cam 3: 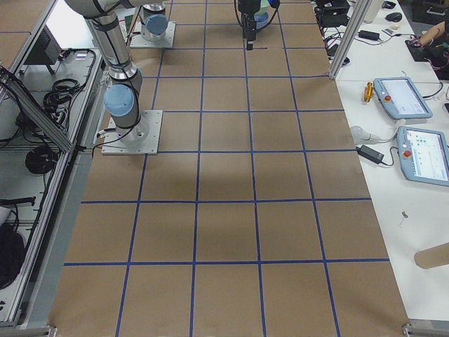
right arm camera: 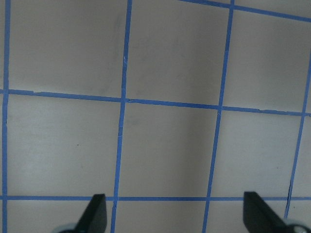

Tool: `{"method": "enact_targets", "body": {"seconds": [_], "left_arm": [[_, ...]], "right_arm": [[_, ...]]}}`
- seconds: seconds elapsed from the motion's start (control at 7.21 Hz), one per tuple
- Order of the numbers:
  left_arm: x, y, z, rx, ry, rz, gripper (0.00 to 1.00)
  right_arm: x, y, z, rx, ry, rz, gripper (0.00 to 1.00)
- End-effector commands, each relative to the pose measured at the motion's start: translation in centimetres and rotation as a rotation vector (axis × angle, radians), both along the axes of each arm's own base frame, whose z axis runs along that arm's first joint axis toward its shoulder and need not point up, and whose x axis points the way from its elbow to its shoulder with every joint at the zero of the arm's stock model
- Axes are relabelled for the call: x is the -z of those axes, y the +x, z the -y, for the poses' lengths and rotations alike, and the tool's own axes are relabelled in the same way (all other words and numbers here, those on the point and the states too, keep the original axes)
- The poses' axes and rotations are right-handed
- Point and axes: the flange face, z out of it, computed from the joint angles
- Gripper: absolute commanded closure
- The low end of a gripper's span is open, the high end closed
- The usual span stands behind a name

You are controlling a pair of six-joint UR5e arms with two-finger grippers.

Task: Stack green bowl on blue bowl
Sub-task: 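Lower the green bowl into the blue bowl and open the left gripper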

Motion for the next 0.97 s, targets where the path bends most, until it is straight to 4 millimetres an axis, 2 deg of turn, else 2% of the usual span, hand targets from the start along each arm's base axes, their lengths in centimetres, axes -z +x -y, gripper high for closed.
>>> {"method": "enact_targets", "body": {"seconds": [0.0, 0.14, 0.28, 0.42, 0.83], "left_arm": [[0.5, 0.1, 0.1, -0.006, 0.004, 0.001, 0.68], [0.6, 0.1, 0.2, -0.031, 0.007, -0.004, 0.40], [0.6, 0.1, 0.2, -0.066, 0.008, -0.009, 0.23], [0.6, 0.1, 0.1, -0.096, 0.014, -0.012, 0.01], [-2.8, -0.9, -0.6, -0.213, -0.020, -0.013, 0.00]], "right_arm": [[0.0, 0.0, 0.0, 0.000, 0.000, 0.000, 0.00], [0.0, 0.0, 0.0, 0.000, 0.000, 0.000, 0.00], [0.0, 0.0, 0.0, 0.000, 0.000, 0.000, 0.00], [0.0, 0.0, 0.0, 0.000, 0.000, 0.000, 0.00], [0.0, 0.0, 0.0, 0.000, 0.000, 0.000, 0.00]]}}
